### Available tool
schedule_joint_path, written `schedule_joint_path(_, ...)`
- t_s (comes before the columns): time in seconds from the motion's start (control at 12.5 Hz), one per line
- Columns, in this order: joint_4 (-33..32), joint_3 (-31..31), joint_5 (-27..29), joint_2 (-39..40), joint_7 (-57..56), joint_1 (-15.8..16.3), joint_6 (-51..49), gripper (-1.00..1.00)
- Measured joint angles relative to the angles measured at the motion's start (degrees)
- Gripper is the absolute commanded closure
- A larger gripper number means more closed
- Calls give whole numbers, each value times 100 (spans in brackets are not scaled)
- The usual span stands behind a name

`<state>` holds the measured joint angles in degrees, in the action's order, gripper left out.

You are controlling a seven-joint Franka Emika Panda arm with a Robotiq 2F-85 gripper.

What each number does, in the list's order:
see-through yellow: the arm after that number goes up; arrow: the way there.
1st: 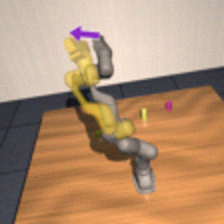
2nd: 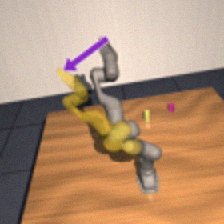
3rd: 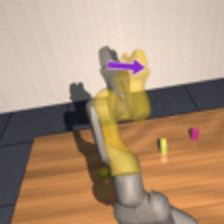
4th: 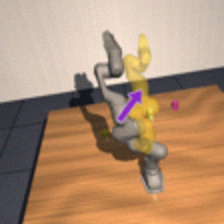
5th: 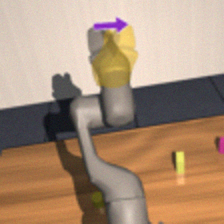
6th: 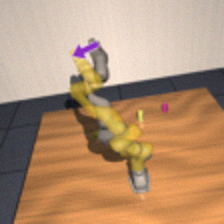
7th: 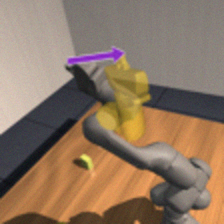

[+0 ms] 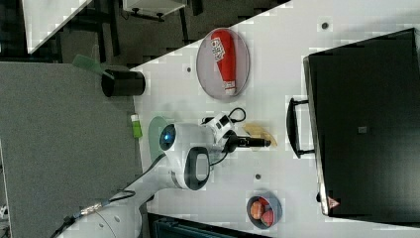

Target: Pick Banana and place it in mug.

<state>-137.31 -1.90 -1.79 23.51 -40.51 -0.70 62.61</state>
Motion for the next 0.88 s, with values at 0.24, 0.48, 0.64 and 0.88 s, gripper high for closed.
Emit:
schedule_joint_path(0.24, -45, 24, 94, -27, -8, 85, 168, 26)
schedule_joint_path(0.48, -201, 19, 154, -147, -8, 94, 118, 40)
schedule_joint_path(0.64, -213, -4, 52, -243, -8, 84, 73, 40)
schedule_joint_path(0.88, -336, 13, 43, -1008, -22, 49, -95, 40)
